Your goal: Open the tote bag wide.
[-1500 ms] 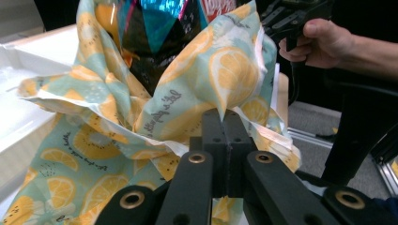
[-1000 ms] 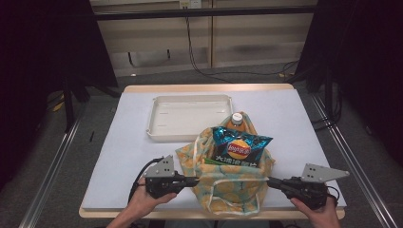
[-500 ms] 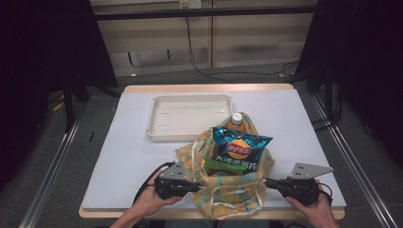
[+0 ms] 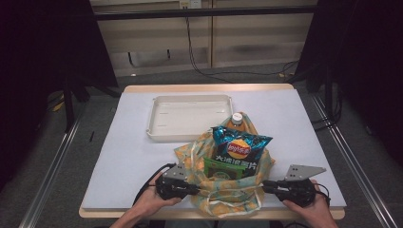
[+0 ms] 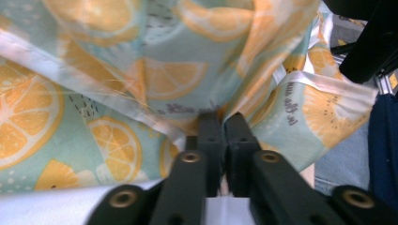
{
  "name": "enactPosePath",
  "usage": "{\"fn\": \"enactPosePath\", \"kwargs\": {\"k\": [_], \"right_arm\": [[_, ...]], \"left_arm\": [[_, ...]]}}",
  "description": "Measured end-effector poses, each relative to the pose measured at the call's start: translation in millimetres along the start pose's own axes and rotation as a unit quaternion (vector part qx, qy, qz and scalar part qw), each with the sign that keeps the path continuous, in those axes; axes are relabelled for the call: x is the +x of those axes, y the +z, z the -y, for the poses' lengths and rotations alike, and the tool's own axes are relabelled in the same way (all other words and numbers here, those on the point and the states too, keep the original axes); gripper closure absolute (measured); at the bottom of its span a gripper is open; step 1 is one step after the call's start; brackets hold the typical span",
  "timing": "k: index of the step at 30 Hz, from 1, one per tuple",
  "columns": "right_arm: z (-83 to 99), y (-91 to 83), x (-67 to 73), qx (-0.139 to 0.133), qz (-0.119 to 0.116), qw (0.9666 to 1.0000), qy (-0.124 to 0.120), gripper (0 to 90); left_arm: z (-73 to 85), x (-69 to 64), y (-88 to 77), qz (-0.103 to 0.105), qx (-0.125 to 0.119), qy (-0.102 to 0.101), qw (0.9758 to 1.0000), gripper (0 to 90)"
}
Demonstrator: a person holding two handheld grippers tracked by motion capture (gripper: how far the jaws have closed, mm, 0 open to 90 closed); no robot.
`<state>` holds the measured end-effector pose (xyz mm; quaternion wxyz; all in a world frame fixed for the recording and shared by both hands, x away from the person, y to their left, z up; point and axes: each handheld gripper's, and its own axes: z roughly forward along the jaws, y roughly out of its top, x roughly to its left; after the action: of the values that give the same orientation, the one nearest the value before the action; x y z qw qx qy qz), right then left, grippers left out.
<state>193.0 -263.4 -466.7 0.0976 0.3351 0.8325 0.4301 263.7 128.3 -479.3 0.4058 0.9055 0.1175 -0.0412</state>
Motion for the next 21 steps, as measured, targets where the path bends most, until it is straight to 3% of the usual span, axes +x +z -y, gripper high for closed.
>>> {"fn": "enactPosePath", "kwargs": {"k": [1, 3, 5, 7, 9, 10, 11, 14, 16, 18, 19, 20, 21], "right_arm": [[-0.6, -4.7, 0.5, -0.01, 0.005, 0.9999, 0.005, 67.0], [-2.1, -19.4, 1.7, -0.04, 0.01, 0.9991, 0.007, 64.2], [-4.0, -27.6, 0.1, -0.064, 0.02, 0.9976, 0.016, 58.6], [-7.0, -32.0, -1.4, -0.076, 0.038, 0.9961, 0.022, 55.7], [-14.5, -40.7, -4.2, -0.094, 0.057, 0.9938, 0.017, 55.8], [-20.6, -50.0, -7.8, -0.125, 0.073, 0.9894, 0.014, 57.1], [-23.7, -53.8, -10.6, -0.136, 0.076, 0.9876, 0.02, 57.6], [-31.6, -55.6, -22.8, -0.138, 0.095, 0.9857, 0.022, 60.1], [-33.9, -50.3, -30.6, -0.138, 0.095, 0.9853, 0.033, 59.5], [-38.3, -40.6, -40.3, -0.129, 0.097, 0.9864, 0.033, 58.9], [-40.5, -37.0, -43.7, -0.125, 0.098, 0.9868, 0.031, 58.7], [-40.5, -37.0, -43.7, -0.125, 0.098, 0.9868, 0.031, 58.7], [-48.8, -28.9, -52.7, -0.123, 0.103, 0.9865, 0.029, 58.2]], "left_arm": [[0.0, 0.0, 0.0, 0.0, 0.0, 0.0, 1.0, 81.6], [-2.0, -4.8, -11.6, -0.013, -0.027, -0.006, 0.9995, 71.4], [-3.6, -5.4, -19.0, -0.011, -0.046, -0.01, 0.9988, 66.3], [-7.8, -6.0, -31.9, -0.026, -0.066, -0.007, 0.9974, 66.0], [-12.3, -5.2, -43.7, -0.028, -0.095, -0.003, 0.995, 66.9], [-13.9, -4.1, -47.9, -0.029, -0.099, -0.004, 0.9946, 68.8], [-15.2, -2.7, -51.1, -0.029, -0.108, -0.004, 0.9937, 69.2], [-18.3, 4.5, -61.9, -0.037, -0.13, -0.011, 0.9907, 68.9], [-20.6, 9.4, -65.3, -0.05, -0.133, -0.015, 0.9897, 68.4], [-25.7, 18.1, -68.8, -0.063, -0.153, -0.025, 0.9859, 67.5], [-34.1, 28.7, -71.7, -0.069, -0.17, -0.033, 0.9826, 67.3], [-34.1, 28.7, -71.7, -0.069, -0.17, -0.033, 0.9826, 67.9], [-38.1, 33.3, -71.7, -0.072, -0.172, -0.033, 0.9819, 67.9]]}}
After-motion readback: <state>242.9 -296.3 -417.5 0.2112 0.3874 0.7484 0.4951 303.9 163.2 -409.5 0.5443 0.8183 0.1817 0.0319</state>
